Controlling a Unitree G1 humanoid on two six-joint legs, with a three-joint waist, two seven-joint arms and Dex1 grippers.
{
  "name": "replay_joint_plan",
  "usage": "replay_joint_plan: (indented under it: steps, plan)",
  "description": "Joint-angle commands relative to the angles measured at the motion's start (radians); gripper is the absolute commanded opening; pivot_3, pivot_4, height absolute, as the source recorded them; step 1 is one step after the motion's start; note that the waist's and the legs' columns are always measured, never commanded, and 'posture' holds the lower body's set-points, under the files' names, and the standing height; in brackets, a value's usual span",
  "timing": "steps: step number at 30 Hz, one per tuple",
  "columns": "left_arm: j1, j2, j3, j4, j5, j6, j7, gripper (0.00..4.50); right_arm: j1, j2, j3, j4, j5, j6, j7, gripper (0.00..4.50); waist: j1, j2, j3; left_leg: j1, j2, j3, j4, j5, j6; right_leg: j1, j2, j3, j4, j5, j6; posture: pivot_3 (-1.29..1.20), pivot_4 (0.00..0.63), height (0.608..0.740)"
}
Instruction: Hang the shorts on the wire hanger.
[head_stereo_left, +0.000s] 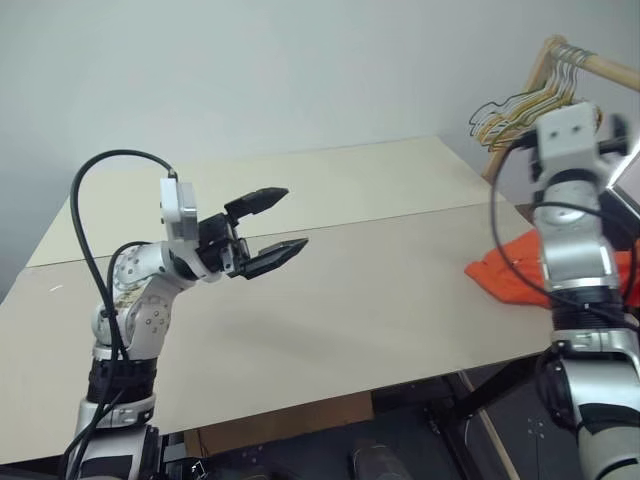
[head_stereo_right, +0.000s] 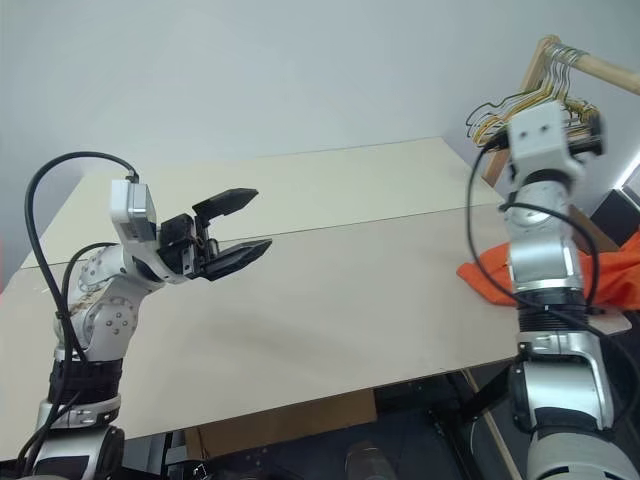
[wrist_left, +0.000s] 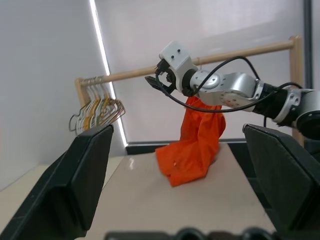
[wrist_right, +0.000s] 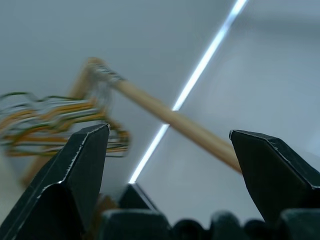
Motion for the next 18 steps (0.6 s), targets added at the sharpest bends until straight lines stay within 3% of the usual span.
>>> replay_joint_plan:
  steps: [1, 10, 18]
  plan:
    - [0.042, 0.042, 0.020, -0.061, 0.046, -0.014, 0.034, 4.50, -0.003, 0.012, 0.008, -0.076, 0.083, -0.057, 0.223, 4.44, 0.005, 0.000, 0.000, 0.000, 0.000, -0.001, 0.000, 0.000, 0.000, 0.000, 0.000, 0.000, 0.000, 0.000, 0.000, -0.05, 0.000, 0.740]
    - [0.198, 0.086, 0.005, -0.143, 0.158, -0.007, 0.138, 4.50, 0.151, -0.044, 0.179, -0.181, 0.026, -0.281, 0.594, 4.44, 0.074, -0.001, 0.001, 0.001, 0.000, 0.000, 0.000, 0.000, 0.000, 0.000, 0.000, 0.000, 0.001, 0.001, 0.000, 0.01, 0.000, 0.740]
    - [0.322, 0.100, 0.008, -0.185, 0.182, 0.000, 0.169, 4.50, 0.265, -0.081, 0.270, -0.230, 0.009, -0.415, 0.836, 4.44, 0.142, -0.004, 0.002, 0.002, 0.000, 0.003, 0.000, 0.000, 0.000, -0.001, 0.000, -0.001, 0.002, 0.001, -0.001, 0.05, 0.000, 0.740]
